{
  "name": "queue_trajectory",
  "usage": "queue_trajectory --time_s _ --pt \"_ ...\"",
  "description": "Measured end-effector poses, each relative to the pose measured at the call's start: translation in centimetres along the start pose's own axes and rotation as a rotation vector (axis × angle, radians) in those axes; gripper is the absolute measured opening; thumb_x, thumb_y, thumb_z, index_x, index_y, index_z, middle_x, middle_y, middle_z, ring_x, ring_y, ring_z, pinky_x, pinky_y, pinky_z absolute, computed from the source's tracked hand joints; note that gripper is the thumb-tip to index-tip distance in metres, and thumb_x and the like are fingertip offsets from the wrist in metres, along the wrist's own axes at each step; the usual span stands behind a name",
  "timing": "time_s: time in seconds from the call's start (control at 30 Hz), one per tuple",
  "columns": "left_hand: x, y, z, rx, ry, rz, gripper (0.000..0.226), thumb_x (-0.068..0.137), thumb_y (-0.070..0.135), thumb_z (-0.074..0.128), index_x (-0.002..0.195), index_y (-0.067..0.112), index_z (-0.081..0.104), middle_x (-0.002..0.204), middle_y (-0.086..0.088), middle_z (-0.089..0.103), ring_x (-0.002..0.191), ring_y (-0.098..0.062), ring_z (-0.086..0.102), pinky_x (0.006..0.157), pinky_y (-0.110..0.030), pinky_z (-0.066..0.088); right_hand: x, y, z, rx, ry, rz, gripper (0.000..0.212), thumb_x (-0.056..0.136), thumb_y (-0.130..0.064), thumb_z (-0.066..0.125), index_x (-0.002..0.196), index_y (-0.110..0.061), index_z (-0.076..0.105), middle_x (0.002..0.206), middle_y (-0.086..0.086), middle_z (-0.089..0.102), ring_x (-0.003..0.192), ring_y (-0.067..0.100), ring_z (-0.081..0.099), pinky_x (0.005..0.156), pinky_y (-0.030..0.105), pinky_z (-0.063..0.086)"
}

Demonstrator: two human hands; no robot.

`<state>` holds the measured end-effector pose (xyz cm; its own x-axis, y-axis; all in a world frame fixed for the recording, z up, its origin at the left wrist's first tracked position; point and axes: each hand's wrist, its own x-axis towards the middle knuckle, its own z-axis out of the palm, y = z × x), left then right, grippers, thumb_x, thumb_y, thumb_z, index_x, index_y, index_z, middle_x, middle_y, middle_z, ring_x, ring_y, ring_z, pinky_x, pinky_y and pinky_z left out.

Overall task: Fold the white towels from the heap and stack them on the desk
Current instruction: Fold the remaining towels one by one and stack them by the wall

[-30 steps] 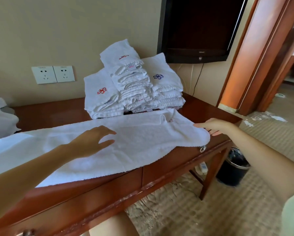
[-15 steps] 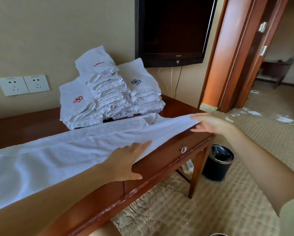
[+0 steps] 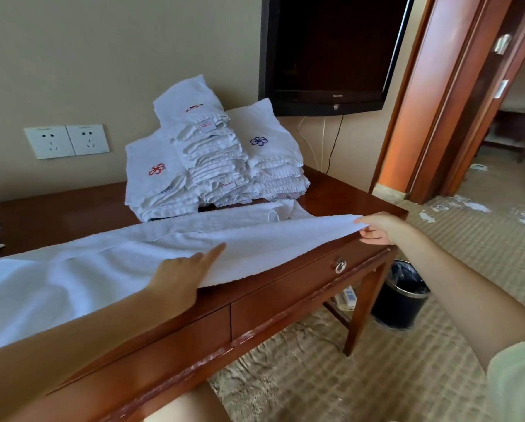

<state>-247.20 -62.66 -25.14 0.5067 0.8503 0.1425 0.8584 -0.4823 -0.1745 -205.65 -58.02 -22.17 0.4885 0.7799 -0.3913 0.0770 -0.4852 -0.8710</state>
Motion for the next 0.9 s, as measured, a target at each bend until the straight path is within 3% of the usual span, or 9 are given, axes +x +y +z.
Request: queue_trajectory --time_s 0.13,0.23,0.37,0.5,0.6,0.63,0.7,0.8,0.9 --pt "-1.4 -4.2 -0.3 0.119 -0.099 -0.149 0.094 0.086 0.006 0.048 0.151 0.035 -0.014 0.126 0.006 0.05 0.097 -0.019 0.062 0.066 -0.026 0.043 -0.2 -0.7 0.4 -0.089 0.067 -0.051 0.03 0.091 -0.011 0.065 0.117 -0.005 0.05 0.085 0.01 0.059 0.068 0.015 0.06 0.049 0.026 0.055" --pt "-3.6 -7.1 -0.5 0.218 -0.206 -0.168 0.086 0.089 0.015 0.05 0.152 0.034 -0.005 0.132 0.007 0.044 0.105 -0.016 0.059 0.075 -0.024 0.046 0.2 -0.5 0.5 -0.22 0.117 -0.099 0.042 0.09 -0.014 0.067 0.125 0.001 0.048 0.104 0.017 0.064 0.068 0.016 0.062 0.064 0.027 0.052" --pt "-7.2 -10.4 -0.4 0.293 -0.277 -0.228 0.085 0.089 0.017 0.05 0.152 0.032 -0.004 0.141 0.005 0.037 0.122 -0.016 0.05 0.092 -0.026 0.046 0.2 0.0 1.5 -0.208 0.138 -0.137 0.045 0.093 -0.013 0.064 0.131 0.003 0.047 0.128 0.02 0.059 0.093 0.026 0.065 0.085 0.035 0.052" --pt "-9.3 -10.4 0.0 0.292 -0.132 -0.229 0.098 0.086 0.004 0.053 0.152 0.031 -0.014 0.149 0.0 0.024 0.132 -0.021 0.036 0.088 -0.026 0.043 -1.0 0.4 4.0 0.076 -0.106 -0.098 0.038 0.098 -0.019 0.055 0.131 -0.001 0.046 0.116 0.016 0.061 0.081 0.023 0.066 0.063 0.029 0.057" --pt "-9.8 -10.6 0.1 0.3 0.172 -0.009 0.119 0.049 -0.006 0.079 0.151 0.02 0.025 0.116 -0.01 0.056 0.091 -0.028 0.061 0.055 -0.032 0.054 -2.0 0.6 5.1 0.169 -0.192 -0.076 0.043 0.093 -0.02 0.062 0.13 0.0 0.048 0.106 0.017 0.063 0.061 0.02 0.071 0.048 0.025 0.056" --pt "-9.9 -10.7 0.4 0.297 0.271 0.052 0.115 0.036 -0.007 0.083 0.141 0.016 0.043 0.098 -0.01 0.062 0.073 -0.028 0.063 0.042 -0.032 0.051 -2.1 0.7 5.4 0.187 -0.202 -0.084 0.047 0.091 -0.019 0.065 0.131 0.0 0.048 0.111 0.018 0.063 0.066 0.021 0.071 0.05 0.025 0.057" --pt "-10.2 -10.3 0.9 0.218 0.326 0.119 0.087 0.039 -0.001 0.089 0.119 0.015 0.058 0.081 -0.005 0.065 0.054 -0.025 0.062 0.034 -0.03 0.047 -2.6 0.6 5.9 0.277 -0.24 -0.112 0.043 0.093 -0.021 0.061 0.131 -0.004 0.05 0.126 0.017 0.059 0.082 0.018 0.066 0.06 0.024 0.056" --pt "-10.2 -9.4 0.6 -0.021 0.261 0.005 0.031 0.085 0.022 0.071 0.115 0.022 0.064 0.092 0.006 0.072 0.071 -0.022 0.068 0.06 -0.032 0.054 -4.3 0.7 6.6 0.437 -0.309 -0.066 0.018 0.097 -0.026 0.055 0.109 -0.014 0.058 0.11 0.004 0.065 0.086 0.011 0.06 0.068 0.018 0.046" --pt "-9.5 -10.2 0.7 -0.247 0.204 -0.169 0.026 0.099 0.03 0.047 0.117 0.021 0.063 0.1 0.002 0.07 0.089 -0.024 0.064 0.079 -0.036 0.049 -4.8 2.1 7.1 0.36 -0.311 -0.045 0.007 0.095 -0.027 0.059 0.097 -0.02 0.061 0.094 -0.002 0.065 0.083 0.007 0.062 0.053 0.015 0.035"
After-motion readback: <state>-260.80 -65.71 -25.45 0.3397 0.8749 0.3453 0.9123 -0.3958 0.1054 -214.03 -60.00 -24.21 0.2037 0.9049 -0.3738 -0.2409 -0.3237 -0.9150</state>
